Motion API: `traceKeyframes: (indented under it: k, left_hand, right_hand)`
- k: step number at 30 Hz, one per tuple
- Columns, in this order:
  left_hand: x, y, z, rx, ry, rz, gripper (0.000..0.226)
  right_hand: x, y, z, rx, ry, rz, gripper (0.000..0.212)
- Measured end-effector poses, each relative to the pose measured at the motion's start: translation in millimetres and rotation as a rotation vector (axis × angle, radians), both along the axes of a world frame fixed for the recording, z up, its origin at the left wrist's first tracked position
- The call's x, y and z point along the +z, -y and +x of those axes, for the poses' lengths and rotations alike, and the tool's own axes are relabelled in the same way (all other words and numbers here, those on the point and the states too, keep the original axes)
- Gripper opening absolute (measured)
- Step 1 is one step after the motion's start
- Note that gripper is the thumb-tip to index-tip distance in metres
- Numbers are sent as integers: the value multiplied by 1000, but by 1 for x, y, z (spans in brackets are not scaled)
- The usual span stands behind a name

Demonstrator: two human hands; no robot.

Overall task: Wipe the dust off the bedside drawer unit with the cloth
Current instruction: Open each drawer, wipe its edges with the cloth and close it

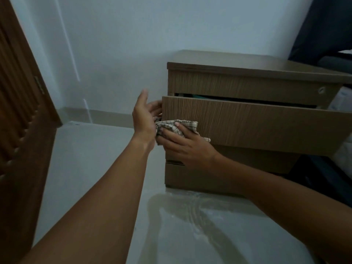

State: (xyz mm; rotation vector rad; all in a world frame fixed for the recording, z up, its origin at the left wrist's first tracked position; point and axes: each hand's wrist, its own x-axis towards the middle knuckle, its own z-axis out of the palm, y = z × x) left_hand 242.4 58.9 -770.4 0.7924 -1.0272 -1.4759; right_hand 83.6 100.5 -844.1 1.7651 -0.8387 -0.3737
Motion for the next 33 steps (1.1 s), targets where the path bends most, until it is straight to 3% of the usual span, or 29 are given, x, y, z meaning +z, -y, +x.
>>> traceKeyframes:
  k: [4, 7, 9, 10, 12, 14, 18, 21, 25, 31, 33]
  left_hand:
    - [-13, -20, -19, 350, 319, -232, 52]
    - [-25, -27, -19, 300, 386, -225, 42]
    - [-34, -23, -12, 188, 438, -179, 27]
    - [-39, -21, -8, 137, 483, -178, 24]
    - [-48, -20, -7, 109, 588, -213, 35]
    - [-50, -21, -11, 181, 634, -248, 42]
    - [-54, -15, -20, 288, 623, -229, 49]
    - [-51, -10, -28, 362, 628, -154, 51]
    - [-48, 0, -44, 469, 632, 57, 59]
    - [-72, 9, -58, 386, 516, 240, 39]
    - [-75, 10, -59, 371, 454, 281, 32]
  right_hand:
    - [0, -3, -19, -39, -98, 10, 52]
    - [-19, -19, -62, -71, -85, -2, 58]
    - [-27, -42, -98, -84, 96, 72, 70]
    - [-28, -57, -115, -68, 193, 105, 69]
    - [-25, -82, -141, 8, 285, 122, 46]
    - [-16, -95, -151, 2, 318, 152, 44]
    - [-26, -78, -145, 16, 511, 191, 52]
    - [-33, -51, -125, 138, 519, 233, 39]
    - [-41, -29, -117, 68, 609, 201, 46]
    - [-51, -29, -134, 136, 644, 118, 42]
    - [-48, -33, -137, 129, 749, 83, 40]
